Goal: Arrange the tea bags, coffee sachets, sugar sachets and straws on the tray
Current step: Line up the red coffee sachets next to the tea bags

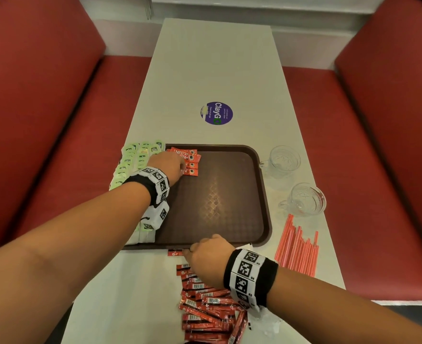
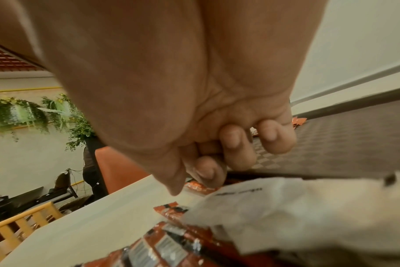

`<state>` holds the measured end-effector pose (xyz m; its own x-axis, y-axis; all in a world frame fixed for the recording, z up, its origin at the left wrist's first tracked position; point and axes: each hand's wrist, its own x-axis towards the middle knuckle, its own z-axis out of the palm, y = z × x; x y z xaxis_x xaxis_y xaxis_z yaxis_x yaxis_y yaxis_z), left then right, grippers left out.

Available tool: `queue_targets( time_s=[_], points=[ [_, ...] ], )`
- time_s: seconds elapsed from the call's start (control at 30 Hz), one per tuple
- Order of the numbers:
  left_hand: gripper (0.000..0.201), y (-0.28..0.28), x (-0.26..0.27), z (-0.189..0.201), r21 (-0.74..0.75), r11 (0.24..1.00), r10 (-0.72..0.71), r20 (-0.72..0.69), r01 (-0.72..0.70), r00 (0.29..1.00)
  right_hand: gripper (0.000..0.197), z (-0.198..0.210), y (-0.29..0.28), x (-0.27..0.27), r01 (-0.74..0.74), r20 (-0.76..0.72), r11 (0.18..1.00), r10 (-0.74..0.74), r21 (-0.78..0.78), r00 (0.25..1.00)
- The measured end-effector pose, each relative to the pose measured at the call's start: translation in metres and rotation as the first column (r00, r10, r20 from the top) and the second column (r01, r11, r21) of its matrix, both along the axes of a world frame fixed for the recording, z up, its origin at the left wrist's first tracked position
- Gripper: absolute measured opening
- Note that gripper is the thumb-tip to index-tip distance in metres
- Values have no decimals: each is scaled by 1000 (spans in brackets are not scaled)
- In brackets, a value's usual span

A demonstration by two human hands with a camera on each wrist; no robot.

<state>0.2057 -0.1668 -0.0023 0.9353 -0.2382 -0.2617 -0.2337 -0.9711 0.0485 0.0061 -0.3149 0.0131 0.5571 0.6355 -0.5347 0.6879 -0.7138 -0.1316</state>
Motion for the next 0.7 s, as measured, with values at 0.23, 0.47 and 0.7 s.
queue_targets(
  time_s=[0.23,0.47,0.7],
  points=[
    [15,10,-53,17,-169,985,-9,94,25,996,34,-1,0,-9,-2,-20,1000,2,-20,1000],
    [14,35,-113,30,-261,965,-11,109,39,994,23,6,9,-8,50,57,998,-52,33,997],
    [13,51,-166,35,-259,965,-18,59,32,998,23,8,23,-9,78,71,997,-78,0,994]
  ],
)
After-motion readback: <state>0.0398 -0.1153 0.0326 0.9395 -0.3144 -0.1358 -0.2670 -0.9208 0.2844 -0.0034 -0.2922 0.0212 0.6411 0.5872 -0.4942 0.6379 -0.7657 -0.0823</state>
